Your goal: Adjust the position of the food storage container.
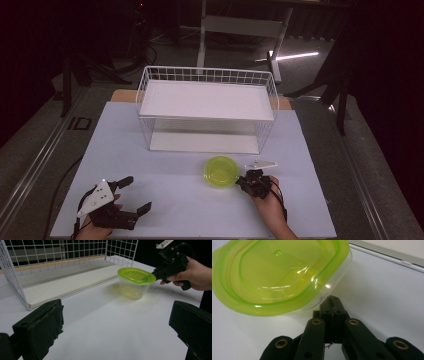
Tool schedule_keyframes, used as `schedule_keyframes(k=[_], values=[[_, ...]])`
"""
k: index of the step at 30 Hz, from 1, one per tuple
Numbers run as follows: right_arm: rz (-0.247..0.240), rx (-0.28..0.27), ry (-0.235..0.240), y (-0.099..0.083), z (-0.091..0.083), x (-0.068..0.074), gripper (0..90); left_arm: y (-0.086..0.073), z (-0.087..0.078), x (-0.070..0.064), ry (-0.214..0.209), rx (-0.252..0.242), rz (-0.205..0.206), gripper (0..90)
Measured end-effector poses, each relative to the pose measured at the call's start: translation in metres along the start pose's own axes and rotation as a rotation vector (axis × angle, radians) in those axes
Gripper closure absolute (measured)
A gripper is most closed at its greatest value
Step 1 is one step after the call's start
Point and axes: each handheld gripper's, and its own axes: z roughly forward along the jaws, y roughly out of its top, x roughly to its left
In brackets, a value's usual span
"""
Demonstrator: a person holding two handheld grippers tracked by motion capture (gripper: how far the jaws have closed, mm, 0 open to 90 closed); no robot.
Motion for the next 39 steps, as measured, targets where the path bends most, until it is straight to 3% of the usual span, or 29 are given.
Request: schedule_keyframes(k=[16,29,34,39], values=[[-0.053,0.027,0.069,0.026,0.034,0.037,90.0,0.000,-0.002,0.000,-0.005,-0.001,0.005,0.5],[-0.077,0.025,0.073,0.043,0.052,0.047,90.0,0.000,-0.002,0.000,-0.011,0.005,0.004,0.5],[-0.093,0.010,0.032,0.040,0.044,0.047,89.7,0.000,-0.002,0.000,-0.015,0.004,0.018,0.5],[-0.110,-0.017,0.032,0.032,0.024,0.044,80.9,0.000,0.001,0.000,-0.027,-0.001,0.045,0.5]])
